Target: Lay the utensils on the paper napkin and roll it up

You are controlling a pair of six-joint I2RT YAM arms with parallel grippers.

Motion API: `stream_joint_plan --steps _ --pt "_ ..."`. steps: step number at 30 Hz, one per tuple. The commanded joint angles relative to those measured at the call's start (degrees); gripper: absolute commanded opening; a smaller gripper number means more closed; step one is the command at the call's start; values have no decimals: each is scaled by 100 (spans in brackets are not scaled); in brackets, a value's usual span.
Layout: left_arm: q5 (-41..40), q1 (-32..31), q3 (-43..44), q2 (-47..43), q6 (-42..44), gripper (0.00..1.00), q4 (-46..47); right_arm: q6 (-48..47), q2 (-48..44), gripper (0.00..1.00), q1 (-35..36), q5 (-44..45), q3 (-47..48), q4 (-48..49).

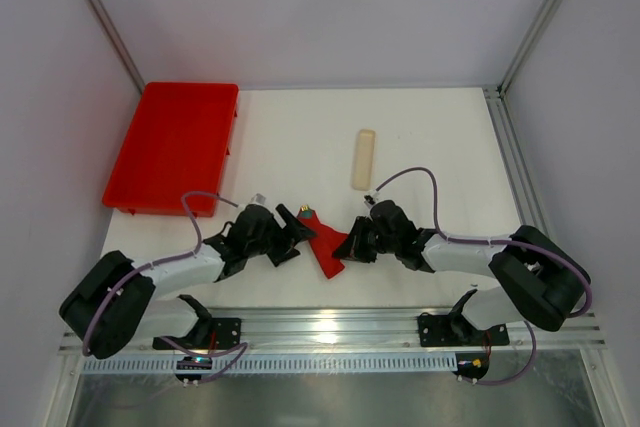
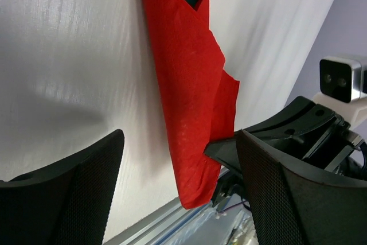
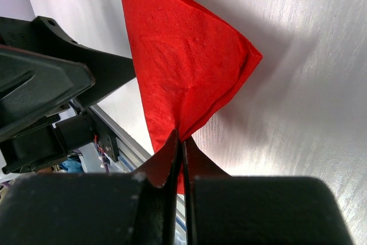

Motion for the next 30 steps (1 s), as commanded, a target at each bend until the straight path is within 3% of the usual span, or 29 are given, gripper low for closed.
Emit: stream_joint_plan --steps 1,7,19,30 --pt "-17 59 -352 249 -833 81 1137 70 -161 4 31 89 98 178" --pt "-79 77 -600 758 -1405 81 2213 70 -152 4 31 62 133 169" --pt "0 95 -723 1190 -1757 80 2530 228 -161 4 31 -61 265 257" --pt "27 112 -706 1981 -1801 68 3462 281 -170 4 31 -149 256 310"
